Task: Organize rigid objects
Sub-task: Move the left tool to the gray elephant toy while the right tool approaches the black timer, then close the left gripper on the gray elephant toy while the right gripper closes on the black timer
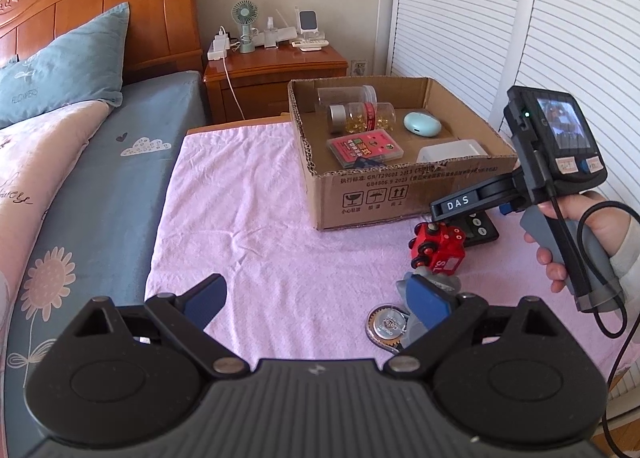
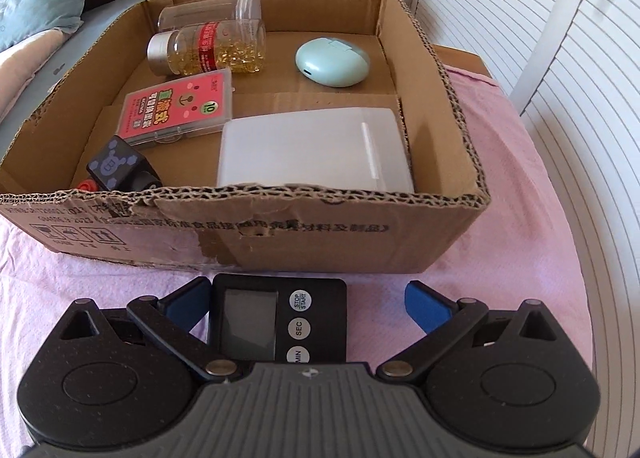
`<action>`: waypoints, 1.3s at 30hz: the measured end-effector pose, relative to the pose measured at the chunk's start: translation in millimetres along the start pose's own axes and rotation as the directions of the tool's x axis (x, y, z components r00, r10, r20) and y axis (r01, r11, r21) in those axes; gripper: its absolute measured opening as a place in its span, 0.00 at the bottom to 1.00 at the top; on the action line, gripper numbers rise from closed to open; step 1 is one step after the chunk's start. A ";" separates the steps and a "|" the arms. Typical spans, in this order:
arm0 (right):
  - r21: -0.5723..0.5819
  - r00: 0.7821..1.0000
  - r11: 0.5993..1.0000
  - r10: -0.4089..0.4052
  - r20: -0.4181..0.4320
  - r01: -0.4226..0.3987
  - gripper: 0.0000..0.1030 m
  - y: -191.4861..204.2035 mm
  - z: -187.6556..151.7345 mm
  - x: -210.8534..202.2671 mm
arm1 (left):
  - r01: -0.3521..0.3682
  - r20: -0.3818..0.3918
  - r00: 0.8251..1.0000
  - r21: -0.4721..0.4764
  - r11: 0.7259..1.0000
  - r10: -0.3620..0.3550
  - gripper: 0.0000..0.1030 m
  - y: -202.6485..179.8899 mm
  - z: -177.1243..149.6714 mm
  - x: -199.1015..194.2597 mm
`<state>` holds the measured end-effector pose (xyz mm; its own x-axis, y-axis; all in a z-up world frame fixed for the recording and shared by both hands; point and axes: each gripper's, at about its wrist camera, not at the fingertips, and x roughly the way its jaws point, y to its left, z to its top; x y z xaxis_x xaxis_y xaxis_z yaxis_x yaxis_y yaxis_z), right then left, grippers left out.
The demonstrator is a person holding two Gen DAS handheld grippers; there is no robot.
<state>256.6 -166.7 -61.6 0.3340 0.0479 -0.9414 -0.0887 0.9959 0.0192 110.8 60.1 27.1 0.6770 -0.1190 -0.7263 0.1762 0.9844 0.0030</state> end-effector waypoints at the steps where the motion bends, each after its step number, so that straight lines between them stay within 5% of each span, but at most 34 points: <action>1: 0.011 1.000 1.000 -0.006 -0.001 0.006 1.00 -4.7 -1.5 -0.6 | 0.000 -0.003 1.000 0.004 1.000 0.000 0.93 -0.2 0.0 0.6; 15: 0.108 0.999 0.993 -0.041 -0.013 0.042 1.00 -59.6 -24.1 -11.3 | 0.027 -0.076 0.997 0.098 0.995 -0.019 0.93 -29.1 -9.5 18.3; 39: -0.021 0.995 1.000 -0.004 0.097 0.006 1.00 -66.8 -74.3 -32.5 | 0.113 -0.134 0.987 0.186 0.976 -0.089 0.91 -58.4 -20.7 62.6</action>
<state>182.0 -240.5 -57.4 0.4240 0.0515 -0.9042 -0.1067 0.9943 0.0066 128.1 -2.2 -32.8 0.5570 -0.1878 -0.8090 0.3816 0.9231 0.0484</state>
